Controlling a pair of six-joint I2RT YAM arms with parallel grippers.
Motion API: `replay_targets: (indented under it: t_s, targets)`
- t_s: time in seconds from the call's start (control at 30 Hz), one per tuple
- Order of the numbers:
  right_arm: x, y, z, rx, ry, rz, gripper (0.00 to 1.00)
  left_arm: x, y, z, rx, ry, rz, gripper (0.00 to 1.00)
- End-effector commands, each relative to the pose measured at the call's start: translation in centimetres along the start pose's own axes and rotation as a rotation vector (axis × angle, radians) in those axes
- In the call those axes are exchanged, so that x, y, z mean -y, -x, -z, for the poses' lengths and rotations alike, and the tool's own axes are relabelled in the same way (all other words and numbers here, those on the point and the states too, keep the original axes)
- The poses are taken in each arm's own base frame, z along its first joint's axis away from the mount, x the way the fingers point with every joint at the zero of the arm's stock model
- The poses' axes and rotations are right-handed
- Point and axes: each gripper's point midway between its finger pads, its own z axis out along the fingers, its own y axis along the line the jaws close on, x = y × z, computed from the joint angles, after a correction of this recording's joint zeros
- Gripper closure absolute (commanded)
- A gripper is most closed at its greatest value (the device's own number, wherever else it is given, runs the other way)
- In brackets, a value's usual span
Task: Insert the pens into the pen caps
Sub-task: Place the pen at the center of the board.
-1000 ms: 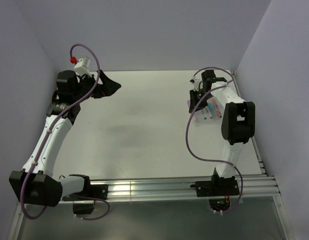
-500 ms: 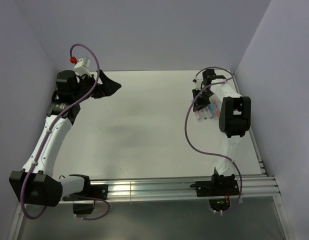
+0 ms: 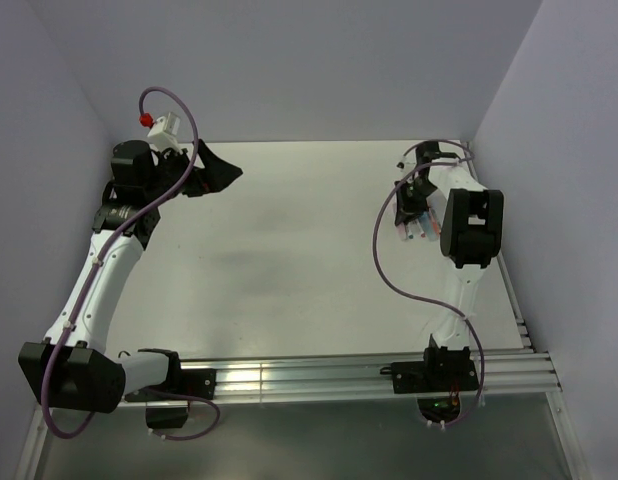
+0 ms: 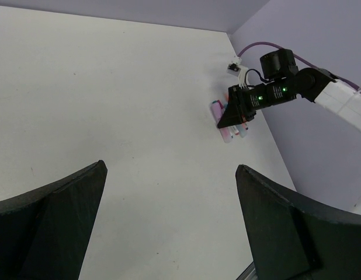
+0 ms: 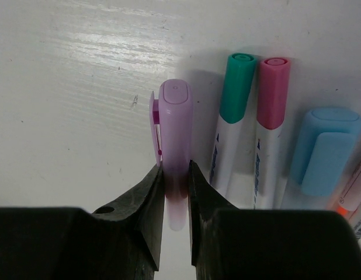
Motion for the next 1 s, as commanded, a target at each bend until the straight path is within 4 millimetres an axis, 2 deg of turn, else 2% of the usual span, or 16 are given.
replay_targets:
  t_s: [0.0, 0.07, 0.13, 0.43, 0.67, 0.97]
  targets:
    - [0.8, 1.2, 0.6, 0.028, -0.007, -0.011, 0.81, 1.1, 1.3, 0.5, 0.038, -0.042, -0.022, 0.0]
    - [1.1, 1.1, 0.5, 0.025, -0.017, -0.012, 0.78, 1.2, 1.2, 0.5, 0.036, -0.043, -0.018, 0.01]
    - [1.3, 1.0, 0.3, 0.019, -0.017, -0.017, 0.71, 1.2, 1.2, 0.5, 0.036, -0.048, -0.02, 0.0]
    - [1.8, 1.1, 0.6, 0.022, -0.034, -0.023, 0.58, 1.4, 1.3, 0.6, 0.037, -0.054, -0.021, 0.01]
    - [1.7, 2.0, 2.2, 0.061, -0.049, -0.006, 0.52, 1.4, 1.5, 0.5, 0.037, -0.056, -0.011, 0.0]
    - [0.5, 3.2, 4.9, 0.116, -0.016, 0.007, 0.5, 1.8, 1.8, 0.5, 0.042, -0.07, -0.008, 0.01]
